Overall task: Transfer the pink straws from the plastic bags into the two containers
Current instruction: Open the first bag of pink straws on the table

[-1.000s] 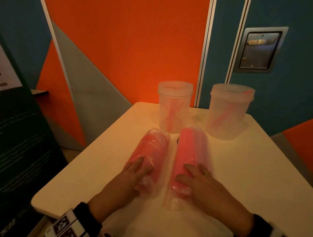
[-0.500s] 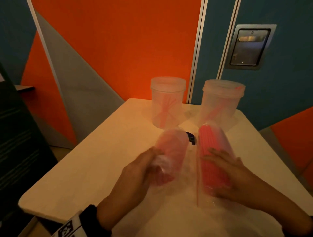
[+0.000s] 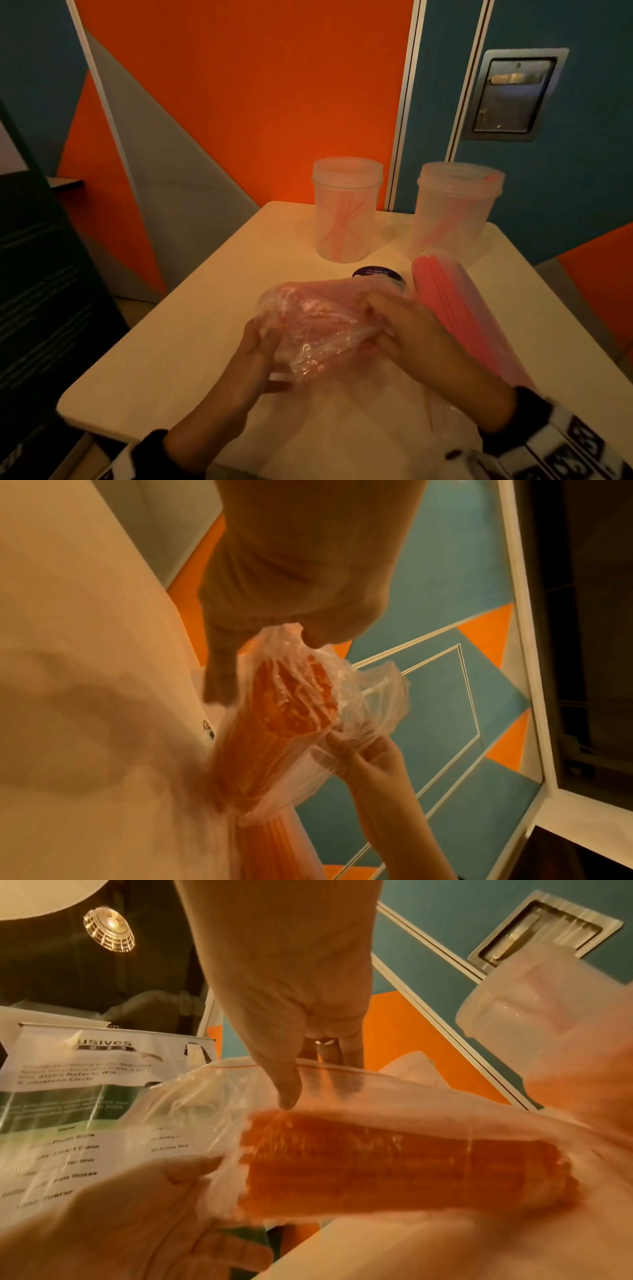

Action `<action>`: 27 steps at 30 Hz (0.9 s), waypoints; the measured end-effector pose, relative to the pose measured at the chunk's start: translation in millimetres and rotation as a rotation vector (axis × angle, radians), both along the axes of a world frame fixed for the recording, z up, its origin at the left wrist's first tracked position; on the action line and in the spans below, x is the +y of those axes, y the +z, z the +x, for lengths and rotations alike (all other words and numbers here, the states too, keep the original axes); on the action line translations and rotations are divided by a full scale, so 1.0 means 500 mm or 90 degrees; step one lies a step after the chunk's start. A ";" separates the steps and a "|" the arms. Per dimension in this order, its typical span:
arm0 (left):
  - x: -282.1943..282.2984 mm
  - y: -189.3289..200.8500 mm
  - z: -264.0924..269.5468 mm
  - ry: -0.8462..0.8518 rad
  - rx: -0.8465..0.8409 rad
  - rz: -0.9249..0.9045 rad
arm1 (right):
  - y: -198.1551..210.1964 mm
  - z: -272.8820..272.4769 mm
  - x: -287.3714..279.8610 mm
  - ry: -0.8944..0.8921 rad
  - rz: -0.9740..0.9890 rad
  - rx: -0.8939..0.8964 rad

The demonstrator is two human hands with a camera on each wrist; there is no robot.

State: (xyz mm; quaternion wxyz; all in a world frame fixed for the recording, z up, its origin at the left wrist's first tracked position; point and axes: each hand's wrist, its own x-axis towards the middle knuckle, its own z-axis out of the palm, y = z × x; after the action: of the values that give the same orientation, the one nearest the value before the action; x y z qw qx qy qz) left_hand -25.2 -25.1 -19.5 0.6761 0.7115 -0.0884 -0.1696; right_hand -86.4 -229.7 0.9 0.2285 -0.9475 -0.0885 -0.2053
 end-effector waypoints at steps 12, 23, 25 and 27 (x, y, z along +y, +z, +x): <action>0.009 0.072 -0.018 -0.024 -0.701 0.179 | 0.108 0.063 0.065 0.035 -0.077 -0.061; 0.079 0.171 0.074 -0.052 -0.321 -0.073 | 0.150 0.106 -0.051 -0.005 -0.060 0.176; 0.091 0.181 0.093 -0.063 -0.285 -0.098 | 0.157 0.105 -0.073 -0.025 -0.030 0.172; 0.095 0.190 0.109 -0.088 -0.265 -0.093 | 0.169 0.104 -0.085 -0.032 0.025 0.152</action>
State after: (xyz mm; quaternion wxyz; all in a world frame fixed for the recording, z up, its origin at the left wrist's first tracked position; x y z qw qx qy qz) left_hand 29.6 22.6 75.7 0.6797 0.6726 -0.2867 -0.0584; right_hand -34.4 -272.4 85.4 0.2506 -0.9625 -0.0332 -0.0985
